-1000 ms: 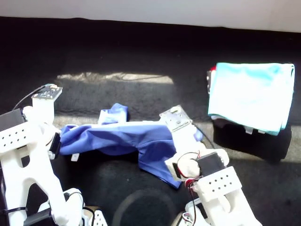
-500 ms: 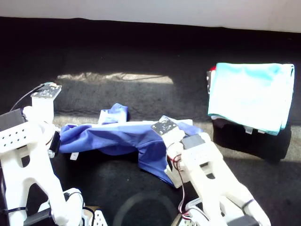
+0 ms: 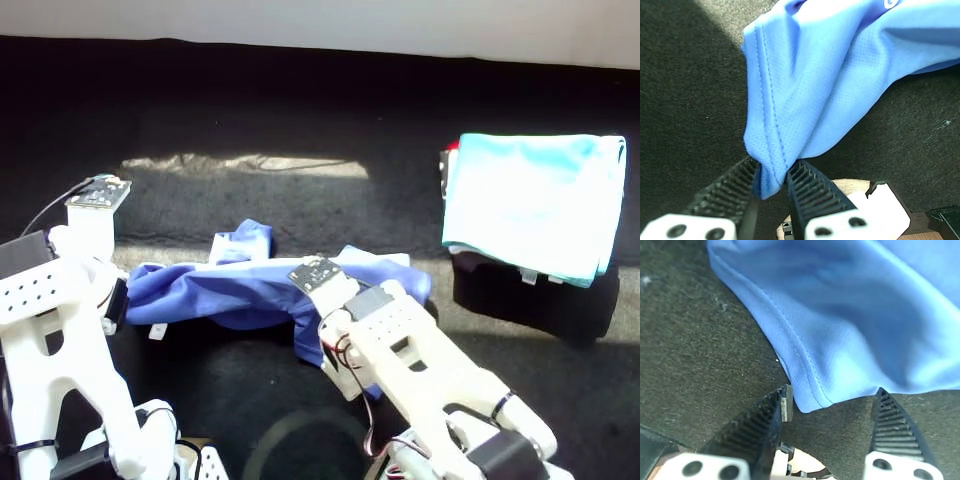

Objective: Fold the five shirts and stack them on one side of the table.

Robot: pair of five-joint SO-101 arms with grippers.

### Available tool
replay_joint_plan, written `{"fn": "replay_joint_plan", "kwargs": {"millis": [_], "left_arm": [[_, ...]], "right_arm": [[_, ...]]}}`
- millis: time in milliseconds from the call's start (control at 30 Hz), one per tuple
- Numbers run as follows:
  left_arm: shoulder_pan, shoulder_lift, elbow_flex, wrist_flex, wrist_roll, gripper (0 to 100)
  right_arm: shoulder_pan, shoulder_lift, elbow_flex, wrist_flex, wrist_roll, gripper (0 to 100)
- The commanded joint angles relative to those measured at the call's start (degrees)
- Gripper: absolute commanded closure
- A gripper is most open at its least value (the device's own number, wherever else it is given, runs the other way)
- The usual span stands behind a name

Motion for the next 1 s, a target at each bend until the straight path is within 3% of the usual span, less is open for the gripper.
{"fn": "replay_joint_plan", "kwargs": {"millis": [0, 233, 467, 667, 967], "left_arm": [[0.3, -0.8, -0.1, -0.6, -0.1, 99], [0.3, -0.8, -0.1, -0.6, -0.1, 99], [0.3, -0.8, -0.1, -0.6, -0.1, 99], [0.3, -0.8, -0.1, -0.6, -0.1, 99], [1.3, -1.2, -0.6, -0.7, -0.1, 99]], "right_arm": [[-0.3, 3.4, -2.2, -1.3, -0.8, 74.6], [4.0, 7.8, -2.2, -5.9, -1.0, 77.7], [10.3, 10.9, -2.2, -9.3, -0.6, 99.3], [10.4, 8.0, -2.2, -9.3, -0.5, 99.1], [13.1, -13.7, -8.6, -0.7, 7.0, 99.1]]}}
